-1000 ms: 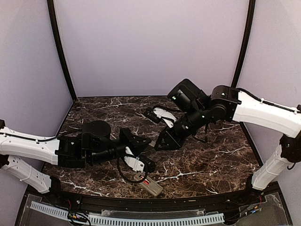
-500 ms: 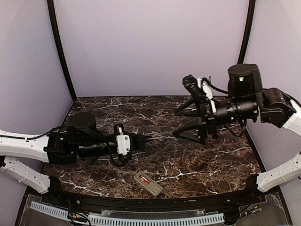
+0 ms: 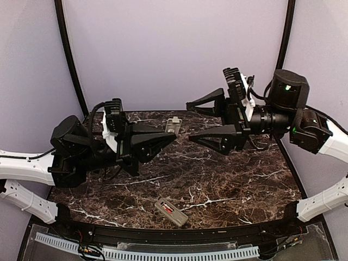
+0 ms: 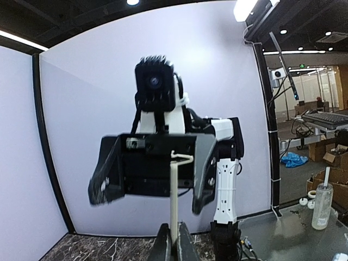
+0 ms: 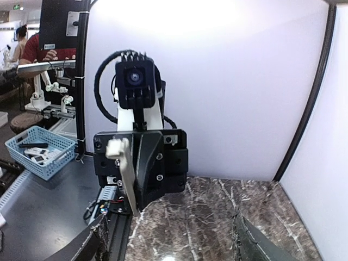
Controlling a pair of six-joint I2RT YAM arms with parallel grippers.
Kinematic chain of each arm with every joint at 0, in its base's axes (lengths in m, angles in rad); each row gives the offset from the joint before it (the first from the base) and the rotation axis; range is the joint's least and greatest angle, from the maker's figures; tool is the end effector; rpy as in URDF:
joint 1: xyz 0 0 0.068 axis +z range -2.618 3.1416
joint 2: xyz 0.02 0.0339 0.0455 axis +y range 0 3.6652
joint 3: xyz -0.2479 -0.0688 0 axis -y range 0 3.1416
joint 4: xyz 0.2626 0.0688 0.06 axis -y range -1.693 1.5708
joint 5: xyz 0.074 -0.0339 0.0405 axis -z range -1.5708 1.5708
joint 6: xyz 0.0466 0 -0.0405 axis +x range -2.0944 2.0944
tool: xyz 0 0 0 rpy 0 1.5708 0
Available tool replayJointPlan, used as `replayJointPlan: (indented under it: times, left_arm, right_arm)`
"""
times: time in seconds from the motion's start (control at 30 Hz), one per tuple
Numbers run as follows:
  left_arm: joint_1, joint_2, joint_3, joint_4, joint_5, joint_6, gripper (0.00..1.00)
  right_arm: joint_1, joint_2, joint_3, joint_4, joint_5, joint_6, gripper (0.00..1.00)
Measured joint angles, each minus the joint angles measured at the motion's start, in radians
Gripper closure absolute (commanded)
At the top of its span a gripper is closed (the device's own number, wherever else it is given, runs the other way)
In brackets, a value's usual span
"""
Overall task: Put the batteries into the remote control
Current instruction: Pass from the right arm to the left, then pass from the left arm to the right
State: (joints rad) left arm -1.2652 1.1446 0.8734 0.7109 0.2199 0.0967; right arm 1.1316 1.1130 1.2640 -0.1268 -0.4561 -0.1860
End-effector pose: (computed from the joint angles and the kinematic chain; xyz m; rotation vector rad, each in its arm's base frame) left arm 0.0790 -0.2841 0.3775 0.9189 0.8021 -1.1549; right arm 0.0991 0.2593 0.4375 -1.2895 1.0397 1.0848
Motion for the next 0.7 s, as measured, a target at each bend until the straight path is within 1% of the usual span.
replayJointPlan:
  times: [0.17,0.33,0.53,0.7]
  left_arm:
    - [0.0,0.023,0.022,0.044,0.008,-0.061,1.0]
    - [0.01,0.029,0.023,0.056,0.002,-0.1,1.0]
    - [0.013,0.037,0.024,0.056,-0.003,-0.111,1.0]
    - [0.013,0.041,0.024,0.051,-0.003,-0.112,1.0]
  right_arm:
    - [0.014,0.049,-0.001,0.037,-0.017,0.102,0.43]
    - [0.025,0.041,-0.002,0.097,-0.029,0.183,0.5]
    - [0.026,0.048,0.0,0.108,-0.022,0.253,0.65]
    - [0.027,0.086,0.022,0.109,-0.037,0.303,0.77]
